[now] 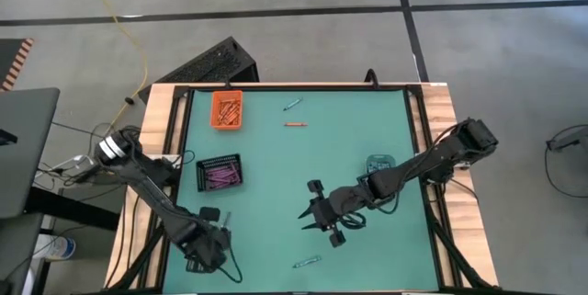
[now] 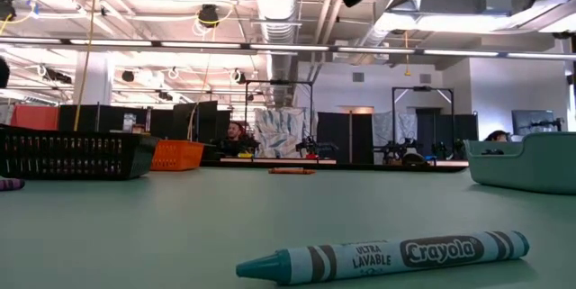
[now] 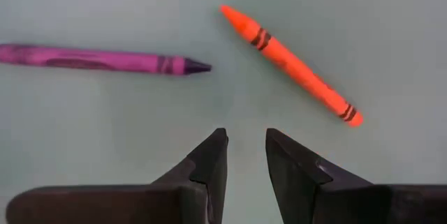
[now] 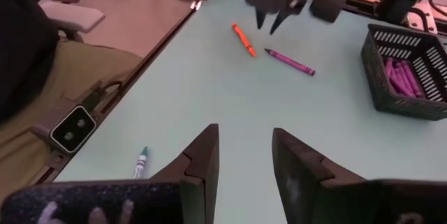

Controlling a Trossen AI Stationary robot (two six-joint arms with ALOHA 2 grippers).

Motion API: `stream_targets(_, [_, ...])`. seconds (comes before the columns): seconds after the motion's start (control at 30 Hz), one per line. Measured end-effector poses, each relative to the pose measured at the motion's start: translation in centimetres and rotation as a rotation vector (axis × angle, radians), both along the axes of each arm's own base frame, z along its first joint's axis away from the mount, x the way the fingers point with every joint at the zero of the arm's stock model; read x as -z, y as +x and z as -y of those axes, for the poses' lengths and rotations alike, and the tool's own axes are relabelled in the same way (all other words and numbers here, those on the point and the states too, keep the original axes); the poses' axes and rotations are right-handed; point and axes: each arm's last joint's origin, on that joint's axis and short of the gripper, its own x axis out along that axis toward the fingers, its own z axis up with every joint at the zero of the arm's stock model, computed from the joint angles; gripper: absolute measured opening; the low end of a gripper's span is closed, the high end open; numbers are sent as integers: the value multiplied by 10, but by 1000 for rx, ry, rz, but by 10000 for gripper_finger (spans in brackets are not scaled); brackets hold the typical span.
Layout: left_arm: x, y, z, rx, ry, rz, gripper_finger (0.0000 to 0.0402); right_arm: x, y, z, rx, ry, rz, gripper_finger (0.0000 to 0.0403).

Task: Sort crayons
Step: Put the orange crayon into the orange bin

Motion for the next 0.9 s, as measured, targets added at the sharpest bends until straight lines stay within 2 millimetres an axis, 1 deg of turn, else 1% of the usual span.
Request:
stream_targets(0.07, [3, 3, 0, 13, -16, -24, 87, 0, 0, 0, 1, 0, 0, 127])
stream_targets(0.13, [2, 7, 0, 4, -40, -29, 87, 0, 0, 1, 2, 0, -1, 127])
stream_targets(0.3, [2, 7, 1, -39, -77, -61, 87, 0, 0, 1, 2, -1, -2, 127])
stream_targets(0.43, [1, 10, 3, -103, -114, -47, 87, 0, 0, 1, 6, 6, -4, 127])
stream_targets(0.63, [-1, 18, 8, -257, -147, 32, 87, 0, 0, 0, 51, 84, -29, 127])
stream_targets(0.77, [0, 16, 7, -373, -129, 14, 87, 2, 0, -3, 61, 114, -42, 127])
stream_targets(0.9, [2, 14, 12, -425, -112, 47, 87, 2, -3, -9, 60, 108, -40, 126])
